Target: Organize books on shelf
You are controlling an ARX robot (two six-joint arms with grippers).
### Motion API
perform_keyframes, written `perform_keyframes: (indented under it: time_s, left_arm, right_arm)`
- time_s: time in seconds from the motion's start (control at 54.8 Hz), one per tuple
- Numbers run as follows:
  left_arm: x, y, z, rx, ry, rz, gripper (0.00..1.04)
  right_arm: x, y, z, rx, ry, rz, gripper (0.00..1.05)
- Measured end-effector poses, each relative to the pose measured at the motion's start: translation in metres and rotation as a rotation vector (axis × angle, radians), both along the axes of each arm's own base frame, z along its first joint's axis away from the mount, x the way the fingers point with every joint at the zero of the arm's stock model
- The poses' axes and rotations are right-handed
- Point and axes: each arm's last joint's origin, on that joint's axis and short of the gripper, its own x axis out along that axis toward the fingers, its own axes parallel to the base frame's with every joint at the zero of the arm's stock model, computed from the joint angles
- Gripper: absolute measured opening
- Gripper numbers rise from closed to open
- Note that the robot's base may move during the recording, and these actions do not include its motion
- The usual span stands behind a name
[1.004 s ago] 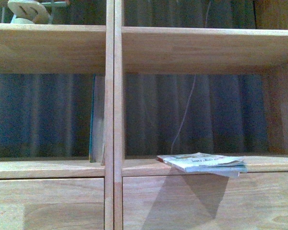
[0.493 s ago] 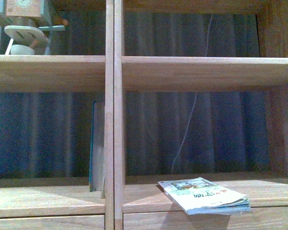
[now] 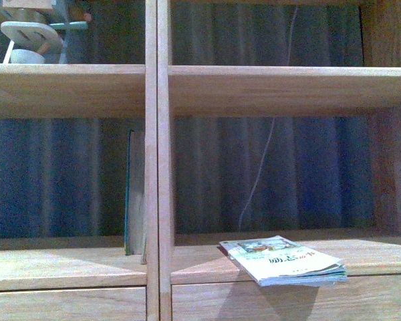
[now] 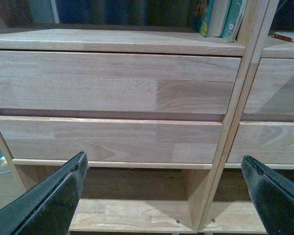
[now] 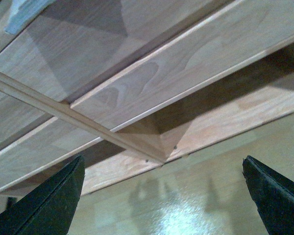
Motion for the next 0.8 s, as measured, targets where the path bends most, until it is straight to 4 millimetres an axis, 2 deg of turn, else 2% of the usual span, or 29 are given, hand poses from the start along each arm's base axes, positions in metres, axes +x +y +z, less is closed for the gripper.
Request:
perform_keyframes:
  time_s: [0.274, 0.438, 0.566, 0.803]
  left_arm:
    - [0.0, 0.0, 0.0, 0.0, 0.0, 0.0, 0.97]
    - [0.0, 0.0, 0.0, 0.0, 0.0, 0.0, 0.97]
    - [0.0, 0.0, 0.0, 0.0, 0.0, 0.0, 0.97]
    - [0.0, 0.0, 0.0, 0.0, 0.0, 0.0, 0.97]
  right_arm:
    - [0.069, 0.014, 0.023, 0.278, 0.037, -0.082, 0.98]
    - [0.097, 0.025, 0.034, 0.411, 0.053, -0.115, 0.98]
    - [0.123, 0.044, 0.04, 0.521, 0.089, -0.133, 0.98]
    - [0.152, 0.056, 0.054, 0.593, 0.083, -0.153, 0.98]
